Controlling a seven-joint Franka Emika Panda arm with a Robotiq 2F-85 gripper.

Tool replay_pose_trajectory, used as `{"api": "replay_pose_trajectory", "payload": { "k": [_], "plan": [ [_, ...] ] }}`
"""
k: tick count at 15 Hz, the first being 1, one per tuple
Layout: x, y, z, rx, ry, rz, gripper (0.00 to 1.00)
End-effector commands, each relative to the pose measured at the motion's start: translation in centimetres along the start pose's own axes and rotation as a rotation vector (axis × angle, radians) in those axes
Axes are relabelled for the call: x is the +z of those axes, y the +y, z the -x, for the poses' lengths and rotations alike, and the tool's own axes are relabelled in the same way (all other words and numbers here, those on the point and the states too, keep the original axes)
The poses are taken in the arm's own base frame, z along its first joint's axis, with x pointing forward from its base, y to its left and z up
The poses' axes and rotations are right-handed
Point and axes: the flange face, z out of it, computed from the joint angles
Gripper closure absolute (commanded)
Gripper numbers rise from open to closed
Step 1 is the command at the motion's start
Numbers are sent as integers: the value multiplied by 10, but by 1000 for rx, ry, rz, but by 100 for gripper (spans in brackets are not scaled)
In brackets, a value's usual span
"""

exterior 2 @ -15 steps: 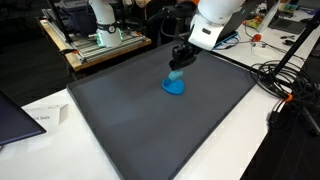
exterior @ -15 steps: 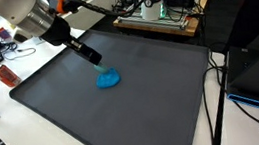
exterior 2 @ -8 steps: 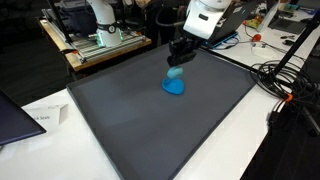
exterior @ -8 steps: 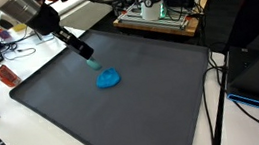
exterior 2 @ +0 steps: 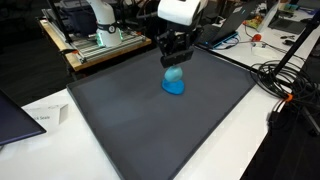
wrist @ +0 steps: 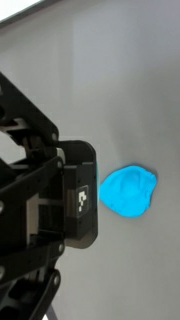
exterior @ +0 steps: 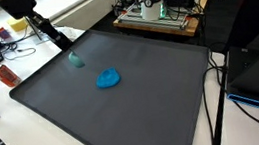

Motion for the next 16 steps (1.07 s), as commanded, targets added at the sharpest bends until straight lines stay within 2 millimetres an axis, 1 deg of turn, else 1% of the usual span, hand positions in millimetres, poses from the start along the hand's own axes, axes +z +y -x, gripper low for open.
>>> {"api": "replay_pose_trajectory", "payload": {
  "k": [1, 8, 16],
  "plan": [
    [-5, 11, 7, -24, 7, -69, 78],
    [13, 24, 1, -50, -17, -155, 78],
    [31, 49, -10, -74, -3, -302, 78]
  ]
}}
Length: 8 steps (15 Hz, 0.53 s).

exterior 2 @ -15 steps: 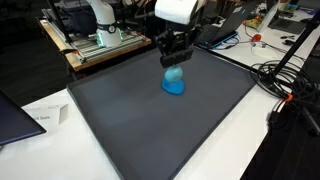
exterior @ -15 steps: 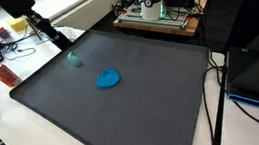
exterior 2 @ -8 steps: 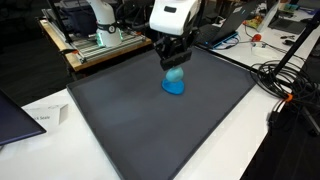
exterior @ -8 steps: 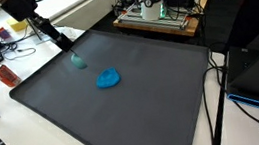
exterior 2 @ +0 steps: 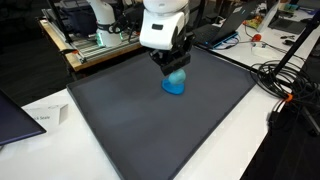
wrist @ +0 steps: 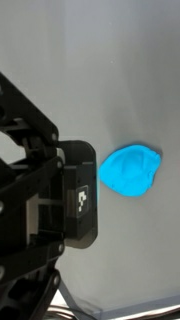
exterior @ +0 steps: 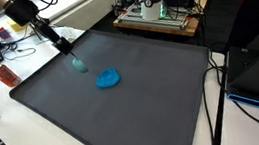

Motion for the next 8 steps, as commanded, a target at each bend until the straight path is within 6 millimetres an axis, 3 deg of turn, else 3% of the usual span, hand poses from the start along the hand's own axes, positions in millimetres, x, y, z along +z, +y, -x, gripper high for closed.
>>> {"api": "replay_pose_trajectory", "payload": {
  "k": [1, 8],
  "plan": [
    [3, 12, -1, -23, 5, -101, 78],
    [30, 29, -18, 12, -11, -217, 78]
  ]
}}
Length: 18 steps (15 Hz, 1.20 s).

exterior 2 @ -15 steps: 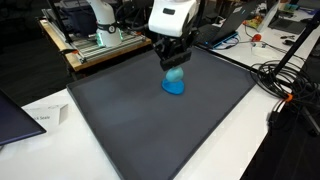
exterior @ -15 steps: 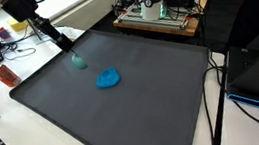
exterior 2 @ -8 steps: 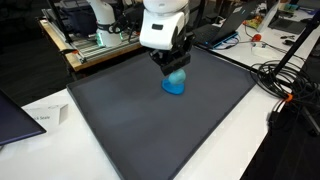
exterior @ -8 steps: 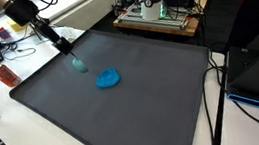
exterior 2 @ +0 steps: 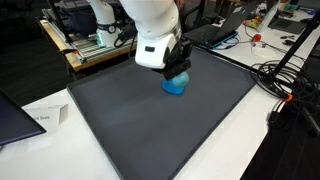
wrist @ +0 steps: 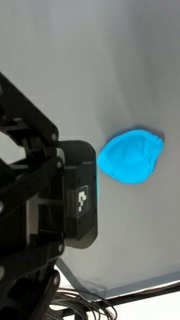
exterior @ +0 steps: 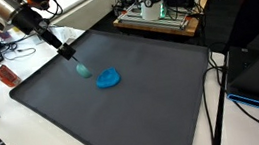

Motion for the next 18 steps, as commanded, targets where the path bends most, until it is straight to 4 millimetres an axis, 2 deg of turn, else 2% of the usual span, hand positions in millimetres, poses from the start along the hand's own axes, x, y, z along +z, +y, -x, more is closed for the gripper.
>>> {"api": "replay_pose_trajectory", "payload": {
  "k": [1, 4, 8, 13, 18],
  "plan": [
    [9, 12, -9, 3, 8, -94, 78],
    [17, 28, -17, 16, 21, -138, 78],
    [14, 54, -15, 4, 38, -217, 78],
    [8, 79, 0, -27, 61, -278, 78],
    [27, 95, 19, -42, 67, -341, 78]
  ]
}}
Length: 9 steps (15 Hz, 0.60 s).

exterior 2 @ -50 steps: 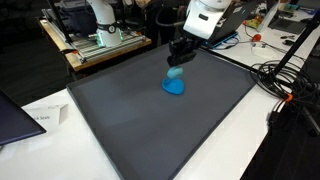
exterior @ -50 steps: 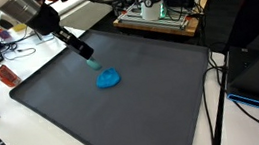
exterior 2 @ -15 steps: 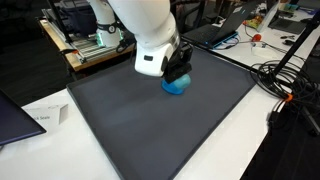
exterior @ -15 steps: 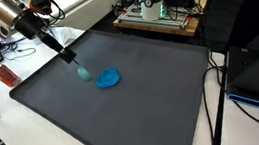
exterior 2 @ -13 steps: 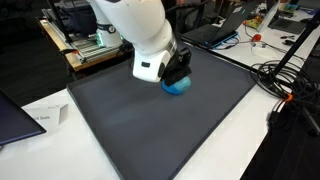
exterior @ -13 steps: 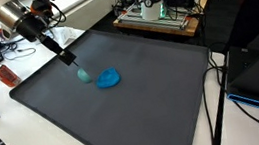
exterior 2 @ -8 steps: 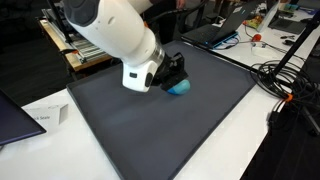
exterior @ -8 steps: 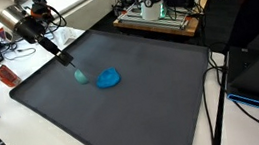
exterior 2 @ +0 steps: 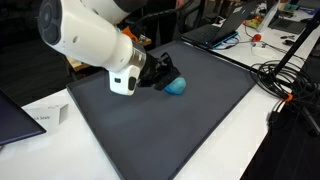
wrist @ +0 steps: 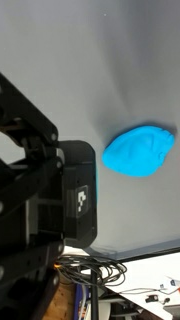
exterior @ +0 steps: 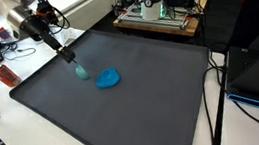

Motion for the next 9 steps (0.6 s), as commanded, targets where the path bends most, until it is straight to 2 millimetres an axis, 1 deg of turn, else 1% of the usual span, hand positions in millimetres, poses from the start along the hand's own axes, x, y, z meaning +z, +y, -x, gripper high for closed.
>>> {"api": "replay_pose_trajectory", "payload": {
  "k": [1, 5, 9],
  "plan": [
    [4, 6, 25, -23, 58, -81, 78],
    [10, 15, 43, -21, 219, -150, 78],
    [23, 20, 61, 17, 293, -116, 78]
  ]
}}
